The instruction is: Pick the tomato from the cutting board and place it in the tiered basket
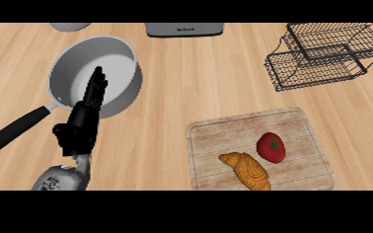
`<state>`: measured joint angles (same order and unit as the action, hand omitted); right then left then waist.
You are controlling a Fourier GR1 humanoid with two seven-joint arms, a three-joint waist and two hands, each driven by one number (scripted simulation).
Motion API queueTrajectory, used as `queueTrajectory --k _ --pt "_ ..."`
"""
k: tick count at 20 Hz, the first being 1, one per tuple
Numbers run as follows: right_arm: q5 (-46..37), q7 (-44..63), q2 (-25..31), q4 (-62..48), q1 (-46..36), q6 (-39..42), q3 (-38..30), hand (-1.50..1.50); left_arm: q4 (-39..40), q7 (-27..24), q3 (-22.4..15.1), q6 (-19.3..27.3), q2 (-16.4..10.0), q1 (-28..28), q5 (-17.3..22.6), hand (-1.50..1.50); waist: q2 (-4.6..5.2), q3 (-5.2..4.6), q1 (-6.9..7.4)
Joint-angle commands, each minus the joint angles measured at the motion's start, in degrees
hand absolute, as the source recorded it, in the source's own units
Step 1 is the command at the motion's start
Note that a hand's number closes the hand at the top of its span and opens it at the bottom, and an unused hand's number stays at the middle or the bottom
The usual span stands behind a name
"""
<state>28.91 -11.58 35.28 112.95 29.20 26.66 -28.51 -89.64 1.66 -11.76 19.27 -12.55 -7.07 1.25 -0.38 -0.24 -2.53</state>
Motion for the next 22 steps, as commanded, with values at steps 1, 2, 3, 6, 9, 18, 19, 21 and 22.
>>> queueTrajectory --k 1,2,3,6,9,18,19,21,22 --pt "-11.1 4.5 6.8 10.8 4.4 -1.6 -4.1 -1.50 0.1 0.6 -0.7 0.7 0.7 0.3 -0.8 0.00 -0.06 -0.17 -0.23" --pt "-13.7 5.6 7.8 12.0 4.1 -2.0 -4.5 -1.50 0.7 1.0 0.4 0.3 0.2 -1.4 -0.3 0.00 0.19 -0.08 0.25" --pt "-14.0 9.3 9.4 15.9 5.5 -2.6 -5.7 -1.50 -0.8 0.1 -0.3 0.2 0.2 0.8 -0.4 0.00 -0.05 -0.22 0.54" --pt "-16.2 19.2 11.9 23.4 4.8 -4.7 -5.1 -1.50 1.9 -1.5 -0.3 0.3 1.6 -1.4 -0.7 0.00 0.56 -0.15 1.44" --pt "-19.3 30.2 11.1 31.5 5.2 -7.0 -0.1 -1.50 -0.9 0.4 -2.3 0.1 1.9 0.2 -1.5 0.00 0.49 0.04 2.80" --pt "-17.2 54.4 18.4 35.8 -9.9 -11.7 12.6 -1.50 2.2 -2.1 0.9 -3.6 0.5 -1.1 0.2 0.00 0.59 0.05 3.45" --pt "-19.9 55.5 18.5 35.6 -12.0 -12.4 16.2 -1.50 4.7 -0.6 -1.4 -0.2 4.7 -4.4 -2.6 0.00 0.65 0.10 3.18" --pt "-21.2 57.1 18.3 34.3 -13.9 -11.1 20.2 -1.50 4.0 1.6 -0.4 -0.2 4.0 -6.2 -3.1 0.00 0.53 0.16 2.93" --pt "-19.5 60.8 20.0 33.6 -17.2 -12.2 21.9 -1.50 5.1 1.5 2.8 -3.8 1.0 -7.4 -0.1 0.00 0.67 0.10 3.40"
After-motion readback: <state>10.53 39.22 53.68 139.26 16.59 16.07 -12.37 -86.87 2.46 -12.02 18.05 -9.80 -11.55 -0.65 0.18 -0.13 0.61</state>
